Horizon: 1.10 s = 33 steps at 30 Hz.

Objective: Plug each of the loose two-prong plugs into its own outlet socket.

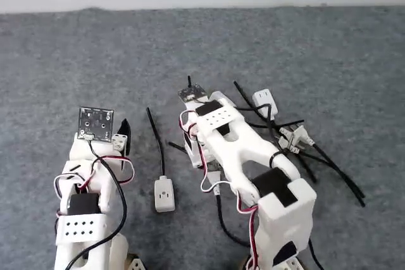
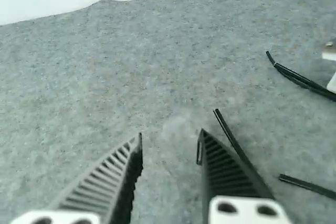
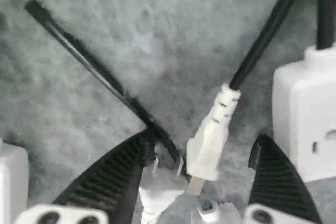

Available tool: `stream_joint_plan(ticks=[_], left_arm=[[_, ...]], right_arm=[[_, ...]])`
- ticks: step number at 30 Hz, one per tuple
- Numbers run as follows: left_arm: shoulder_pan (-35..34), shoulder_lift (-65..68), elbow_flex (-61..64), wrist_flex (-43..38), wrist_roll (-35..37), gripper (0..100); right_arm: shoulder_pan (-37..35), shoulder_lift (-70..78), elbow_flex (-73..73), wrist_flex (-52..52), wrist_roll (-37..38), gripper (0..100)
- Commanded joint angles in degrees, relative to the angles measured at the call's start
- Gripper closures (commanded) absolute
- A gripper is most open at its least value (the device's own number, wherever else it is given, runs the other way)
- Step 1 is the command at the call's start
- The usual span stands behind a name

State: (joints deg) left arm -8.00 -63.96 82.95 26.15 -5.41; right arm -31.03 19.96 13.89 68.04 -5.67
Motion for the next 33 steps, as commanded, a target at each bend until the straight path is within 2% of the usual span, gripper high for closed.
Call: stream_joint_plan(ticks=[1,9,11,14,17,19,33], left_arm=[[-0.1,-1.1,-0.7,-1.5,0.4,83],[0.0,-1.1,-0.7,-1.4,0.4,83],[0.0,-1.1,-0.7,-1.4,0.4,83],[0.0,-1.1,-0.7,-1.4,0.4,83],[0.1,-1.1,-0.7,-1.4,0.4,83],[0.5,-1.1,-0.7,-1.4,0.4,83],[1.9,-1.0,-0.6,-1.3,-0.8,83]], right_arm=[[1.6,2.5,-0.7,-1.8,0.0,70.7],[4.4,3.3,-6.9,1.1,0.0,72.6],[4.8,3.3,-7.2,-0.2,1.3,80.2],[5.0,3.3,-7.1,-1.7,4.8,99.5],[5.1,3.3,-7.1,-1.8,5.5,95.4],[5.1,3.3,-7.1,-2.1,5.6,99.5],[6.7,2.8,-8.0,-2.0,5.6,99.1]])
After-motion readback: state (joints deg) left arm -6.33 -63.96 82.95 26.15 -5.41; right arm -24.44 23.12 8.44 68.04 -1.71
